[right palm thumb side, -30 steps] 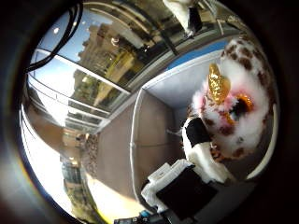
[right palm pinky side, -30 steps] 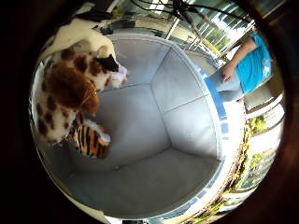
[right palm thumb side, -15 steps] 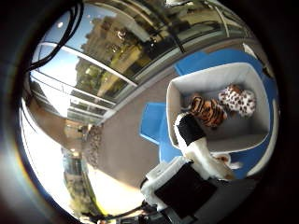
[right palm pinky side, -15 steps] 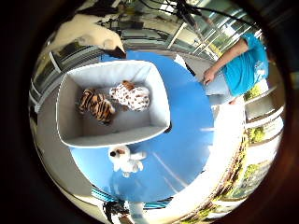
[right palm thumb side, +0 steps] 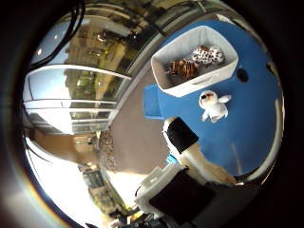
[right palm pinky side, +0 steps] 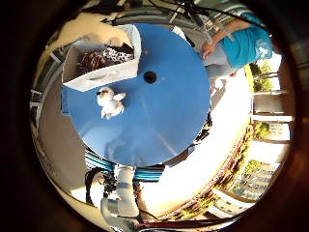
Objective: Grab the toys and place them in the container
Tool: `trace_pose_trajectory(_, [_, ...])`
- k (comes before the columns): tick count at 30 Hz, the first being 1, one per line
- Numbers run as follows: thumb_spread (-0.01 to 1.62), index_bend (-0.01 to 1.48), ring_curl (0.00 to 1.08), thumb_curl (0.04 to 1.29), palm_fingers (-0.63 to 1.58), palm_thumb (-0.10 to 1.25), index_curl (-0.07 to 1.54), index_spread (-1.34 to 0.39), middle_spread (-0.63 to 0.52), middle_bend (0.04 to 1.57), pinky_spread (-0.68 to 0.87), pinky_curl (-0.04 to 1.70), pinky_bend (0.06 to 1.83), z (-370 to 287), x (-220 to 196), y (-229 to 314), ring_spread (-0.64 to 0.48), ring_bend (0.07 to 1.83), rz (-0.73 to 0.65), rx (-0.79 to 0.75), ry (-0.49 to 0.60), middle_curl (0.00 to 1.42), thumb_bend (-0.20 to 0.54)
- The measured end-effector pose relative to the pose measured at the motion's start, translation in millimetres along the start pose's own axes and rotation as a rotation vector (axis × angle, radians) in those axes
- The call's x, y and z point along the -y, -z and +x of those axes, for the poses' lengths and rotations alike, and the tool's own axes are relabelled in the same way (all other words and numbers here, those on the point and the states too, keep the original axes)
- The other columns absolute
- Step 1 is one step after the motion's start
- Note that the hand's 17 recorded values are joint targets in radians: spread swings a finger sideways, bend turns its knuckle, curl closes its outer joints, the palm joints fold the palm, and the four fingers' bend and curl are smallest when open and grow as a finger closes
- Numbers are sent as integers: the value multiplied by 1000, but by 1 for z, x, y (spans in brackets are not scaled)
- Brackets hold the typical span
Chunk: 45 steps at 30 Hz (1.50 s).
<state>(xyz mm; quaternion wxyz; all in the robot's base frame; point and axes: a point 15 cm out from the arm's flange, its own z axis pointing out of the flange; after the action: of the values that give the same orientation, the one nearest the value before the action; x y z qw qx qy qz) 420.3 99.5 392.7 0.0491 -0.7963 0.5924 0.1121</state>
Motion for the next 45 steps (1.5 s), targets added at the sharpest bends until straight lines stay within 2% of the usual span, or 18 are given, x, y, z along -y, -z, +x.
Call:
trace_pose_trajectory(9, [1173,164,293,377,183,441,313,18,112,238,522,302,956,42,26,-108,341,629,-69,-74,-72,382,-27])
trace_pose_trajectory(16, [1169,166,286,369,210,452,301,33,99,243,512,259,911,55,43,-168,336,605,-150,-125,-117,386,-26])
trace_pose_trajectory(24, [1165,167,281,358,216,442,298,56,100,232,484,212,850,73,75,-198,317,566,-174,-243,-153,385,-30])
trace_pose_trajectory(34, [1132,176,278,334,337,394,292,106,139,288,470,152,777,59,69,-241,329,558,-268,-284,-144,396,-36])
trace_pose_trajectory(40, [1118,201,314,321,668,381,302,54,68,428,474,78,670,52,61,-252,322,720,-353,-343,-121,437,-32])
trace_pose_trajectory(41, [1117,211,324,320,775,381,307,20,40,462,474,66,673,51,59,-254,310,755,-367,-348,-118,450,-31])
trace_pose_trajectory(42, [1115,241,334,321,974,390,315,-34,7,527,476,64,708,49,56,-254,285,787,-382,-350,-116,474,-27])
trace_pose_trajectory(43, [1115,256,332,324,1054,406,311,-84,-21,547,478,55,724,48,53,-254,260,789,-396,-352,-115,480,-21])
trace_pose_trajectory(45, [1117,351,388,339,1328,469,375,-186,-40,693,470,103,845,45,47,-254,217,864,-420,-355,-103,549,-5])
